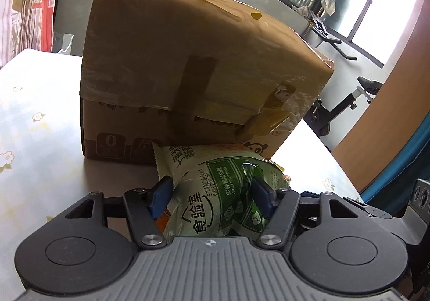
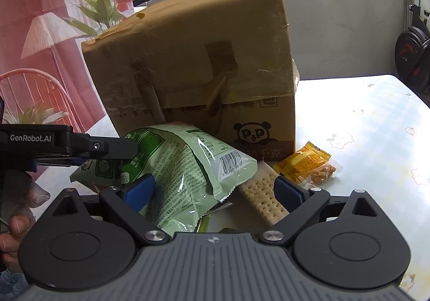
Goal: Organize snacks
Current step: 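Return both tools to the pile and close the left tool on the pale green bag, then lift the pale green bag with the left tool toward the box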
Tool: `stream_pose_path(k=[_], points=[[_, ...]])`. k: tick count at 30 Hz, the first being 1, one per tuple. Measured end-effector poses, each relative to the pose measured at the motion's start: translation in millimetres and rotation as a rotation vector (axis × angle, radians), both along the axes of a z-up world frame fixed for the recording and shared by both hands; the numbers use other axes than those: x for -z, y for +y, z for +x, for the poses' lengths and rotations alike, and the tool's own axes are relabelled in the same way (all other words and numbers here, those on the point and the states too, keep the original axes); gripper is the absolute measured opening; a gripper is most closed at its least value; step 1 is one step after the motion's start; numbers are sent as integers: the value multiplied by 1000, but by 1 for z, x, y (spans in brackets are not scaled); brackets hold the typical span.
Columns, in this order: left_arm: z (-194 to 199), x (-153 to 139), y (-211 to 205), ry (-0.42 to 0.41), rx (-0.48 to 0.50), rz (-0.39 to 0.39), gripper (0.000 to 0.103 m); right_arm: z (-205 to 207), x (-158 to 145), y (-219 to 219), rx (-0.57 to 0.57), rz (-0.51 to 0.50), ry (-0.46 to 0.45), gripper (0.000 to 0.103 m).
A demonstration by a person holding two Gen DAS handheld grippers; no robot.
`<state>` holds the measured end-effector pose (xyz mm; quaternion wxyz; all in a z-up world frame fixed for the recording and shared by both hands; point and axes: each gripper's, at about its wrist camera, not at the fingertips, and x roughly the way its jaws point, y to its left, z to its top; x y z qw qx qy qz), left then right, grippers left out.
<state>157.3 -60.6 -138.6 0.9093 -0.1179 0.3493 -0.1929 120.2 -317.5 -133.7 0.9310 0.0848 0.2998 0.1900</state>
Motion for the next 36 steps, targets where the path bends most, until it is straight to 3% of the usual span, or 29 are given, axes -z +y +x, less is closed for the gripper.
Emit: stream_pose_path(k=[5, 7, 11, 13, 19, 23, 30, 36], points=[[2, 4, 3, 19, -2, -17, 63, 4, -1, 8, -84, 48, 15, 81], [5, 6, 6, 31, -9, -30, 64, 4, -1, 13, -93, 44, 7, 80], [8, 11, 12, 63, -37, -48, 77, 3, -1, 14, -105, 43, -10, 75], [9, 14, 13, 68, -47, -45, 81, 3, -1, 14, -112, 43, -10, 74], [6, 16, 7, 68, -1, -26, 79, 7, 2, 11, -99, 64, 19, 76], [6, 19, 12, 80, -7, -54, 77, 8, 3, 10, -88, 74, 36, 78], [10, 25, 16, 111, -31, -78, 84, 5, 2, 12, -105, 77, 26, 73], [10, 32, 14, 132, -7, -98, 80, 5, 3, 11, -95, 92, 32, 70]])
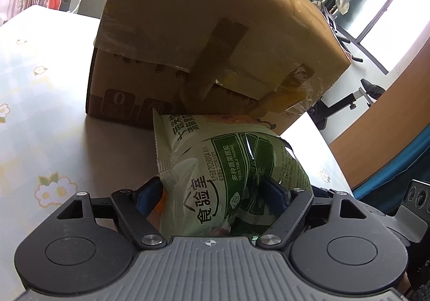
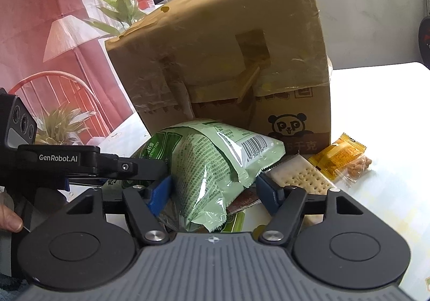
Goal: Organize snacks
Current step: 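Lift the pale green bag with the left tool toward the box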
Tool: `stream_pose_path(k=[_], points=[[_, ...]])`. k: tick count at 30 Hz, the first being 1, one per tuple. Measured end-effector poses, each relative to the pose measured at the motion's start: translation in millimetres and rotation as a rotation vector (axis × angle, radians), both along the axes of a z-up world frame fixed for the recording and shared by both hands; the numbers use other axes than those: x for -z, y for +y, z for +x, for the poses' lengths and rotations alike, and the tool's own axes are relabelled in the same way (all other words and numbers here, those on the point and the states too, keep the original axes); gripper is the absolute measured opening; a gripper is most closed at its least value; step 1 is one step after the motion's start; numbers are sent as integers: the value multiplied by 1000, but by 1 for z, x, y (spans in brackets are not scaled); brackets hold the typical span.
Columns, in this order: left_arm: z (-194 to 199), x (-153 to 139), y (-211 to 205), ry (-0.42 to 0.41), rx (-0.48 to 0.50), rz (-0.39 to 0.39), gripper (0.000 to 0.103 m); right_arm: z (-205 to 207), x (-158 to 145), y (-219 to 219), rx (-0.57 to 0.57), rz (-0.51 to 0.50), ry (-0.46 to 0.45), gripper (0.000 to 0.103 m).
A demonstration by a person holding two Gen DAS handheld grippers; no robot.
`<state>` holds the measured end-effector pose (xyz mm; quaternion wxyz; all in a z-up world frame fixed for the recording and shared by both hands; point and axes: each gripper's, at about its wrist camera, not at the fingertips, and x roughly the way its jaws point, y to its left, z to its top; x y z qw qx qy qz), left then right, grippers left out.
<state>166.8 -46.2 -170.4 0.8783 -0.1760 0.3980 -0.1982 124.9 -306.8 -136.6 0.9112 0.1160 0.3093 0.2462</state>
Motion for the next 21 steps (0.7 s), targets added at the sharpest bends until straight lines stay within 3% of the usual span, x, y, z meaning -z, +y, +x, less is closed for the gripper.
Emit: stream_pose_path(k=[3, 6, 12, 21], points=[[-4, -2, -2, -28, 25, -9, 65, -1, 0, -1, 2, 6, 1, 69], [-10, -10, -4, -70, 45, 11, 59, -3, -1, -2, 1, 23, -3, 67], [-27, -33, -1, -144, 65, 47, 58, -11, -14, 0, -23, 38, -51, 66], [-63, -89, 14, -283, 78, 54, 58, -39, -57, 10, -79, 36, -220, 66]])
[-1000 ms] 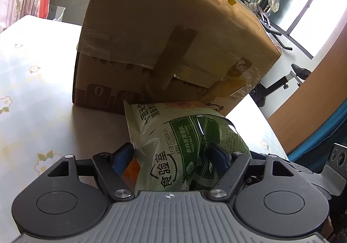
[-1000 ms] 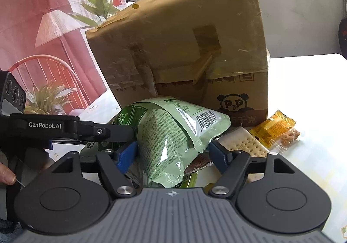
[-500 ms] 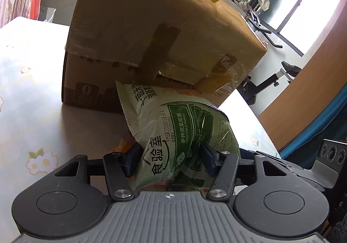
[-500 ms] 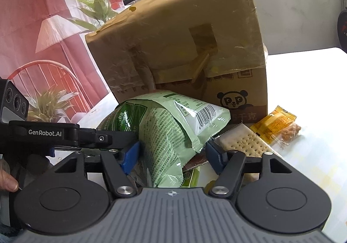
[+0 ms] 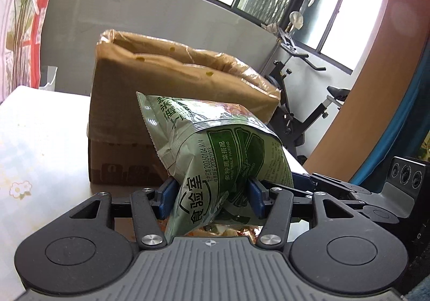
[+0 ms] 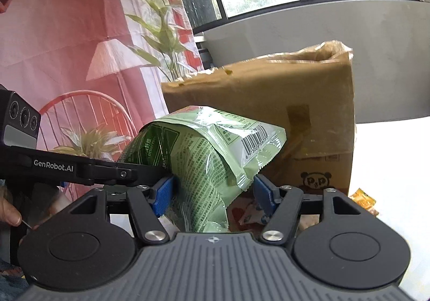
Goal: Organize snacks
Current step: 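Lift the pale green bag with the left tool toward the box, then lower the pale green bag into the box and open the left tool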
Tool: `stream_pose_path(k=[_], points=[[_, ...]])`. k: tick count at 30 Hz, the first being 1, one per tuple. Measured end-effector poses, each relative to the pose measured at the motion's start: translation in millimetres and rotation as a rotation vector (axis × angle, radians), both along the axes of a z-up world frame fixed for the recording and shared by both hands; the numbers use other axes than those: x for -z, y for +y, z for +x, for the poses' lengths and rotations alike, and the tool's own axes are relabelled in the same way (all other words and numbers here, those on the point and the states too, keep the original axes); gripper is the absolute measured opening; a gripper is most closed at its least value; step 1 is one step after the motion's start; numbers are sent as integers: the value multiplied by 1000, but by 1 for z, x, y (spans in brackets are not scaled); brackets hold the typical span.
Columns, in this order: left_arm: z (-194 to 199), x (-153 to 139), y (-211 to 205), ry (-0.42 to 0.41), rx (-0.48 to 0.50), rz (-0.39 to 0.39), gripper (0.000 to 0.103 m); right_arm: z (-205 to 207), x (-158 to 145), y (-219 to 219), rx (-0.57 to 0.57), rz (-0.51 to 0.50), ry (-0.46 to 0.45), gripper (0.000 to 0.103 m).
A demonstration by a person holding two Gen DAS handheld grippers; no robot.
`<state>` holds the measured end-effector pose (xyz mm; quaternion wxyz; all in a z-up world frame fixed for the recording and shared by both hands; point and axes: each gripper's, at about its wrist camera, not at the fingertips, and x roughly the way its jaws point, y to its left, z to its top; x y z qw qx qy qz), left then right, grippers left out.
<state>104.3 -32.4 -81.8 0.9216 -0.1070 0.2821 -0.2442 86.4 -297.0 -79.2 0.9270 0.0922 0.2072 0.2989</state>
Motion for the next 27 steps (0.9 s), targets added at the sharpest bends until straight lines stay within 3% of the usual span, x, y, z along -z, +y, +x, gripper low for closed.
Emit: stream_pose_path(k=[7, 12, 19, 23, 27], points=[[3, -53, -4, -123, -9, -7, 58, 3, -51, 0, 8, 25, -109, 66], [25, -84, -6, -140, -12, -44, 60, 25, -84, -1, 15, 39, -143, 66], [89, -98, -7, -56, -38, -85, 60, 80, -111, 1, 23, 27, -154, 66], [129, -92, -5, 22, -64, -128, 60, 126, -114, 1, 23, 51, -85, 66], [162, -86, -4, 68, -101, -114, 60, 167, -108, -1, 49, 110, 16, 66]])
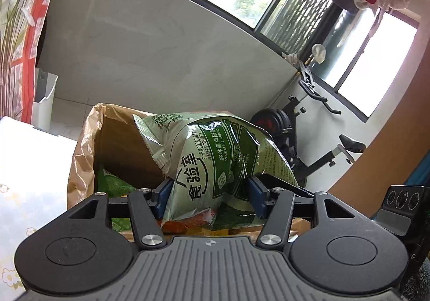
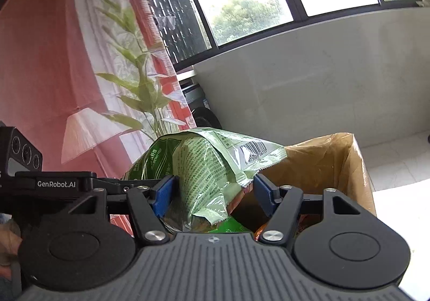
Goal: Organize snacks
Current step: 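Lower the pale green bag into the box and open the left tool, then withdraw both open tools from the box back to the snack pile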
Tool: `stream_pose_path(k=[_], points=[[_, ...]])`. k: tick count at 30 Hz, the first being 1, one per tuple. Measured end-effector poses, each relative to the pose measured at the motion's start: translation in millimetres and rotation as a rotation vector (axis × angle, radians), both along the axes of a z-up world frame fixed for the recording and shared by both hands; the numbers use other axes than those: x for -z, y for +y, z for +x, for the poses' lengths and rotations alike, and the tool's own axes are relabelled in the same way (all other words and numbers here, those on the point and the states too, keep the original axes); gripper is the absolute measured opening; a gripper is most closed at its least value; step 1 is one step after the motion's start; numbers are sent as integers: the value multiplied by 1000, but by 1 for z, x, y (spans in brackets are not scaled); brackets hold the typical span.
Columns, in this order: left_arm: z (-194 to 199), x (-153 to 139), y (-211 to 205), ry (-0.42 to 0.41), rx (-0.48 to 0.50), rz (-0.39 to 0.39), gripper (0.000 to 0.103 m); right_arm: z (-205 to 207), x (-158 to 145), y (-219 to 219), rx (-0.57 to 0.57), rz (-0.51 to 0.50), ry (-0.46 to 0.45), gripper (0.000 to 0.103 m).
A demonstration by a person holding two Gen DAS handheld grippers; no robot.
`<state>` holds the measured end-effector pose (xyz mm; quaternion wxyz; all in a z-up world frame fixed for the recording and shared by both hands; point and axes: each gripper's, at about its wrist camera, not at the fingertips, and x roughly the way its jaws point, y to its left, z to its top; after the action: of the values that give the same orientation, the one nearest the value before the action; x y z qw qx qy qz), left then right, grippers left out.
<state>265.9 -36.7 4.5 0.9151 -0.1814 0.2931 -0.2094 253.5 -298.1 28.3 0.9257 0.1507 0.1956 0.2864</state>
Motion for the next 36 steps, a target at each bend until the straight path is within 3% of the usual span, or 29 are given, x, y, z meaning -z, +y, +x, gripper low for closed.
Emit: stream_pose_path(k=[5, 9, 11, 17, 23, 31, 33, 36], points=[[22, 13, -2, 18, -31, 35, 64, 31, 12, 4, 37, 4, 58, 66], [19, 17, -1, -15, -105, 163, 75, 48, 19, 11, 46, -53, 93, 67], [10, 15, 2, -48, -116, 204, 76, 44, 20, 10, 74, -82, 75, 69], [-15, 4, 9, -98, -146, 216, 76, 22, 23, 1, 55, -142, 25, 70], [-52, -3, 5, -174, -154, 287, 76, -14, 24, -9, 53, -179, -58, 70], [-115, 15, 4, -208, -225, 251, 78, -70, 37, -21, 77, -191, -198, 70], [-124, 27, -1, -178, -246, 253, 78, -81, 44, -23, 89, -160, -204, 70], [-128, 58, 1, -64, -271, 170, 78, -97, 60, -21, 113, -156, -211, 70]])
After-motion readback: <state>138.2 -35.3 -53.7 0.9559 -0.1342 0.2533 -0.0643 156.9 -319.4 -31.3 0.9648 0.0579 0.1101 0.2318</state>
